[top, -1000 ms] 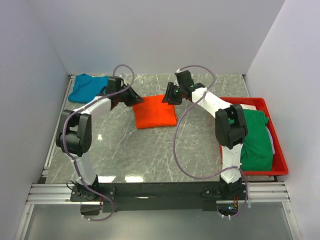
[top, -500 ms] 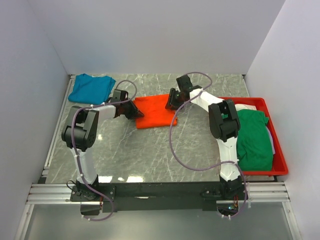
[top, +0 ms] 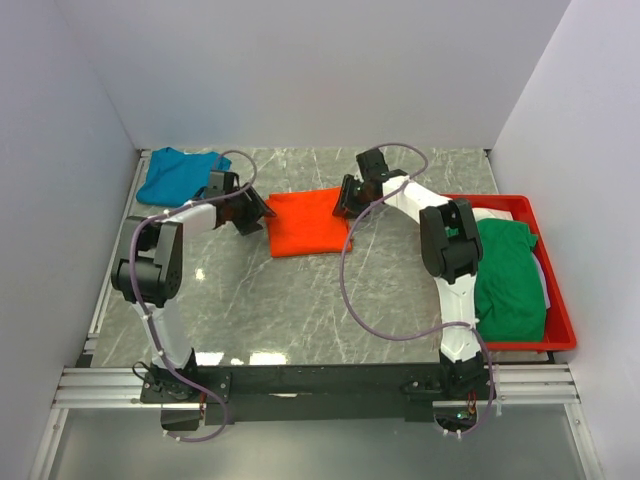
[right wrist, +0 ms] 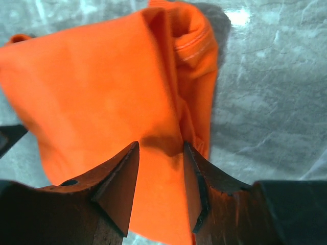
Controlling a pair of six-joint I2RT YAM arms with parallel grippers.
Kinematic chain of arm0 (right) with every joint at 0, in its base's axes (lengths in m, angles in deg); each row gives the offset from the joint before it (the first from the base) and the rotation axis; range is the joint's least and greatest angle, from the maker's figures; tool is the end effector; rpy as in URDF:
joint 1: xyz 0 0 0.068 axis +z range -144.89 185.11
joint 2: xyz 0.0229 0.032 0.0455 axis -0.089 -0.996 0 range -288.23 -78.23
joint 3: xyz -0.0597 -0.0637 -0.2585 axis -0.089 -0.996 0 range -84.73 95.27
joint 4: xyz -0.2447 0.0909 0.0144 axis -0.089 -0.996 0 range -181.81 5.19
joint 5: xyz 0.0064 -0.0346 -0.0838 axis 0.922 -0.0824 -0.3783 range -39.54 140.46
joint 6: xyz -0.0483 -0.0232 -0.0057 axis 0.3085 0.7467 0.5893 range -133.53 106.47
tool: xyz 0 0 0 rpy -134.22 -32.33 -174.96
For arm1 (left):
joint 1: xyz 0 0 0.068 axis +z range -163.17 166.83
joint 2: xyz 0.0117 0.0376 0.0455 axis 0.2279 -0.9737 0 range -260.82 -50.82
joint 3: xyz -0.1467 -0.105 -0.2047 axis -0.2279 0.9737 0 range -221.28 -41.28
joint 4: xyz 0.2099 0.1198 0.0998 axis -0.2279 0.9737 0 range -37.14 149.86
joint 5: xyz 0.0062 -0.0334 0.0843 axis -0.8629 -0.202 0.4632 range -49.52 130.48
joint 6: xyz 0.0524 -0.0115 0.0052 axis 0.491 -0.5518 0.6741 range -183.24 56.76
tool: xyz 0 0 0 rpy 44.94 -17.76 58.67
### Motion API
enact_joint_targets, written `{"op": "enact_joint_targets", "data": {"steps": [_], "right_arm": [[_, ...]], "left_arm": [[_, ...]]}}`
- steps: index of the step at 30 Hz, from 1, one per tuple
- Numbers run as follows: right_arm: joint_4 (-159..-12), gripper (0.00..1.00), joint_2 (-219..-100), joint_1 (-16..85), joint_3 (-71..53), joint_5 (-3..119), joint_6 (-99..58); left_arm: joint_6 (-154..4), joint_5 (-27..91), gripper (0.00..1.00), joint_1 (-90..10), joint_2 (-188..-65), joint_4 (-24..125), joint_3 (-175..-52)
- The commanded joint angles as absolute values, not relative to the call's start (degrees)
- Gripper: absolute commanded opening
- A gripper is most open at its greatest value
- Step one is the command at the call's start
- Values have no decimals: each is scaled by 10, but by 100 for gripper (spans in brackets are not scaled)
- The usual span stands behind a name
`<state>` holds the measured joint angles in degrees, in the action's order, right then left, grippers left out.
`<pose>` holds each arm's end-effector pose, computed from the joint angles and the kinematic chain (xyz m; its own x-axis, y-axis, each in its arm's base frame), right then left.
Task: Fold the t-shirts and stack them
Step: Fold the tshirt, then neatly place the folded tshirt to the corner
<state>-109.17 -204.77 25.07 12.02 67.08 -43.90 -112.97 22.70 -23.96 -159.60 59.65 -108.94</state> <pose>0.4503 0.1745 0.1685 -0.9023 0.1877 -0.3880 -0.0329 0.8676 0.4962 0.3921 -0.0858 0.1675 -0.7606 -0.5947 -0.2603 -0.3110 0.6858 -0.6580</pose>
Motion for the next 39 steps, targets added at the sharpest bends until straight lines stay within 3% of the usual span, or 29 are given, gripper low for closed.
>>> {"op": "enact_joint_targets", "data": {"steps": [1, 11, 24, 27, 30, 33, 34, 35, 39], "right_arm": [[-1082, 47, -1983, 251, 131, 680, -438], [-1064, 48, -1886, 250, 78, 673, -447], [-1010, 48, -1717, 250, -74, 669, -460], [-1004, 48, -1681, 251, -107, 666, -460], [-991, 48, -1645, 251, -147, 670, -465], [-982, 48, -1602, 258, -194, 667, -472], [-982, 48, -1581, 266, -218, 659, -474], [-983, 48, -1568, 272, -229, 652, -475], [-981, 48, -1499, 310, -291, 628, -475]], "left_arm": [[-1104, 237, 65, -226, -1580, 624, -1110], [-1066, 230, 70, -226, -1653, 671, -1188], [-1034, 324, 62, -262, -1740, 726, -1243], [-1034, 362, 54, -274, -1750, 740, -1252], [-1027, 404, 40, -286, -1758, 756, -1269], [-1004, 484, 17, -300, -1773, 799, -1315], [-990, 529, 5, -307, -1777, 829, -1347], [-981, 551, 1, -310, -1788, 843, -1364], [-927, 675, 0, -312, -1814, 917, -1450]]}}
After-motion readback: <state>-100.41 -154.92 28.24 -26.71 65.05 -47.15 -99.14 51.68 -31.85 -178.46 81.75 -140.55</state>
